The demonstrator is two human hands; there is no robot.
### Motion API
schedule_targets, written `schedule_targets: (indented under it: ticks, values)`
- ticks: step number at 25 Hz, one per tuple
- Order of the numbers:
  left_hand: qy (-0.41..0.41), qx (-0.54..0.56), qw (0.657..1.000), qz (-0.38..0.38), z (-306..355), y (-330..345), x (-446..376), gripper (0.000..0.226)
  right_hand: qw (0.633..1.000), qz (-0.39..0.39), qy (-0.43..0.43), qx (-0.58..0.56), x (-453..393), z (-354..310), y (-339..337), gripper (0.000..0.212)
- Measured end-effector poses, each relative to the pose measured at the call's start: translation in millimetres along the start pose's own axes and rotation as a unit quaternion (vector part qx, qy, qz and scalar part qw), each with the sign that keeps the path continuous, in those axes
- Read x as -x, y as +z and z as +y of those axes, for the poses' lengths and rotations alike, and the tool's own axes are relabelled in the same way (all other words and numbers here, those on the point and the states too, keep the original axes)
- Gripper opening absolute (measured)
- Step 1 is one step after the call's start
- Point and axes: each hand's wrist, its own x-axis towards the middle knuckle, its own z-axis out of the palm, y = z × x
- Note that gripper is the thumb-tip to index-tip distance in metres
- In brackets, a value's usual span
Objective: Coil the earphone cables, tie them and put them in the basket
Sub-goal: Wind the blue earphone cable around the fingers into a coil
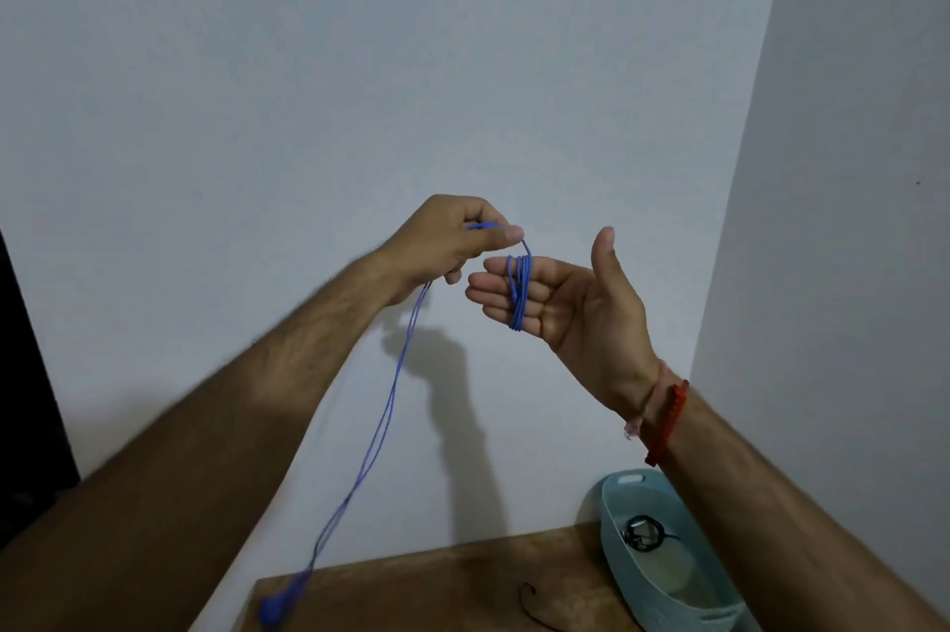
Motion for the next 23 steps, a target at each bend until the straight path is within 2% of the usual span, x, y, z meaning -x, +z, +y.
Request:
schedule_targets:
  ticks: [3,6,10,14,16,20,23]
  values:
    - [-0.04,0.109,0.993,-0.006,-30.5,28.4,12.9,0.016,0.996,0.001,-0.024,-0.084,-0.4,-10.6,1.9,0.105]
    - [-0.074,0.114,0.99,-0.039,-56.5,71.0,53.0,0.032,0.991,0.028,-0.047,-0.124,-7.5,-15.0,-3.4,0.104]
    - [-0.015,-0.023,0.997,-0.077,-75.6,94.9,108.4,0.029,0.987,0.11,-0.045,-0.108,-22.3,-12.5,-25.0,0.098]
    - [0.063,-0.209,0.976,-0.015,-47.5,65.7,122.0,0.024,0.989,0.15,-0.002,0.002,-21.6,1.9,-43.7,0.092]
    - [0.105,-0.26,0.959,0.032,-19.9,43.0,113.9,0.024,0.99,0.137,0.014,0.043,-15.0,10.5,-45.2,0.09]
    - [0.144,-0.285,0.943,0.096,23.3,7.7,70.1,0.019,0.991,0.063,0.043,0.106,-3.6,21.0,-31.0,0.091]
    - [0.124,-0.214,0.966,0.069,20.5,-1.8,27.4,0.014,0.996,0.004,0.055,0.076,1.1,19.7,-13.3,0.09]
